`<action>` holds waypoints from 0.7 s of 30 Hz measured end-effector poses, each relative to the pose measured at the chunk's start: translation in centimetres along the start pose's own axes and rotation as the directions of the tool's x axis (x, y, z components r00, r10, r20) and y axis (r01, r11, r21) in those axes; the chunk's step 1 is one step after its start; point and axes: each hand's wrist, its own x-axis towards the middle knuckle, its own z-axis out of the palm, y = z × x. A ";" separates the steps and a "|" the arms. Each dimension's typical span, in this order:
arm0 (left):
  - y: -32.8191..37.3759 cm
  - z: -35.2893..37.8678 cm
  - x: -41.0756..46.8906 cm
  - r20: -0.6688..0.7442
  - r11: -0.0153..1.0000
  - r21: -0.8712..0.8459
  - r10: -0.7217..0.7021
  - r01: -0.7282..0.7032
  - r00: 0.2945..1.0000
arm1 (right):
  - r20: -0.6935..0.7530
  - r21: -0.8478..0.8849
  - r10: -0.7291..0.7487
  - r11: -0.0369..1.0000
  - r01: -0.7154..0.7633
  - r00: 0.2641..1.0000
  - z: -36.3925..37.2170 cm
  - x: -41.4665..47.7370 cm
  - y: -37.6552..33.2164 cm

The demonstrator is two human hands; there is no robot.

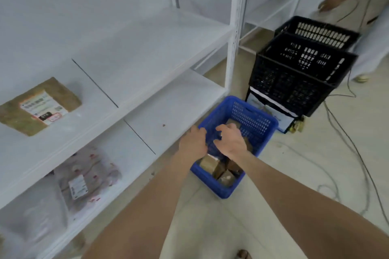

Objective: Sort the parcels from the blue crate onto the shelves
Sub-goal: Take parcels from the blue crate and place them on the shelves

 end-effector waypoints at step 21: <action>9.5 10.1 30.2 0.233 0.967 -0.117 -0.196 0.228 0.952 | 0.293 -0.145 0.085 0.988 -0.044 0.952 -4.7 30.1 19.1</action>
